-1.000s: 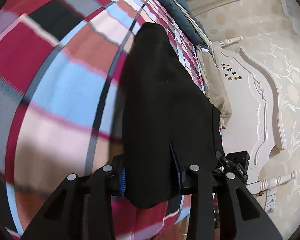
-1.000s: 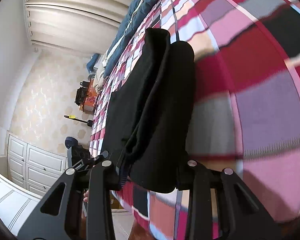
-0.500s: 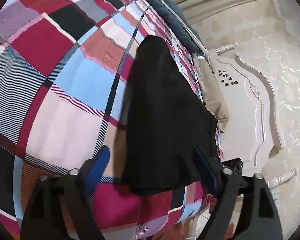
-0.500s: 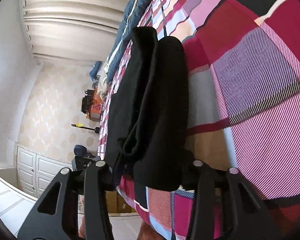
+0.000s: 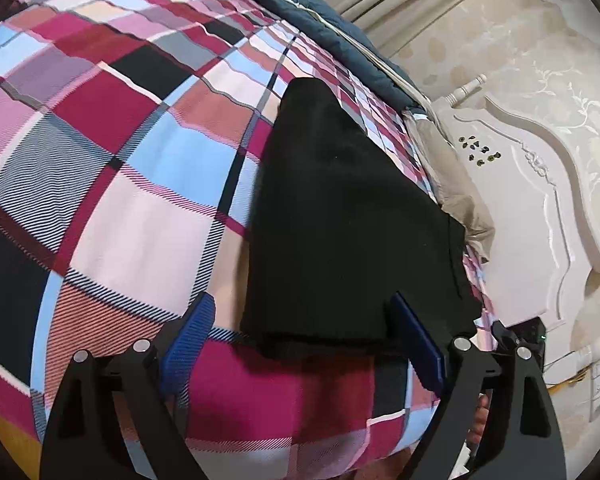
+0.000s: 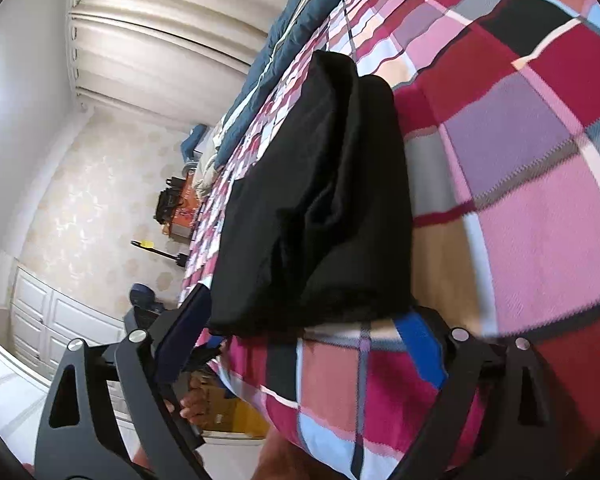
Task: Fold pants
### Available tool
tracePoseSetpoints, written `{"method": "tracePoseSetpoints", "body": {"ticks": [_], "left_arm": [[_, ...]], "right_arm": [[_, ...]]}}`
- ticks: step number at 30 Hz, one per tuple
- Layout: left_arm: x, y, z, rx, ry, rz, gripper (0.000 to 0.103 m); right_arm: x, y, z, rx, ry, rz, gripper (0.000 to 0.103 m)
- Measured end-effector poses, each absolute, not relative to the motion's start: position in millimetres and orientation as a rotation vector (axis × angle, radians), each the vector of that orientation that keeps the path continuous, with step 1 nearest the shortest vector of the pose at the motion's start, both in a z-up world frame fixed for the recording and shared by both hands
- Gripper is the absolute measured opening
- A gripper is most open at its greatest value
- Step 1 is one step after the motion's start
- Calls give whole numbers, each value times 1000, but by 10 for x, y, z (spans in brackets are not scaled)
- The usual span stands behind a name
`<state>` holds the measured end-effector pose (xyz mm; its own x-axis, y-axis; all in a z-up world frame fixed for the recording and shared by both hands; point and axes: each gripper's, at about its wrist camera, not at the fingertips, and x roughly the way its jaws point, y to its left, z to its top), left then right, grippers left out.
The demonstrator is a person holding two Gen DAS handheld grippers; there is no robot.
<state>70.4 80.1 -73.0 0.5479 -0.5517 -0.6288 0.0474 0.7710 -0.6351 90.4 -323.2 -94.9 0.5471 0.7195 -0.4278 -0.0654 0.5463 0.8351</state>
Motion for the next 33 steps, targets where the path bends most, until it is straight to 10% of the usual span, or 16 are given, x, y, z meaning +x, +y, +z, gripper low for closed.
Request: {"method": "tracePoseSetpoints", "body": {"ticks": [33], "left_arm": [[-67, 200, -509, -164, 856, -99, 88]], "right_arm": [[515, -2448, -737, 291, 904, 123, 95]]}}
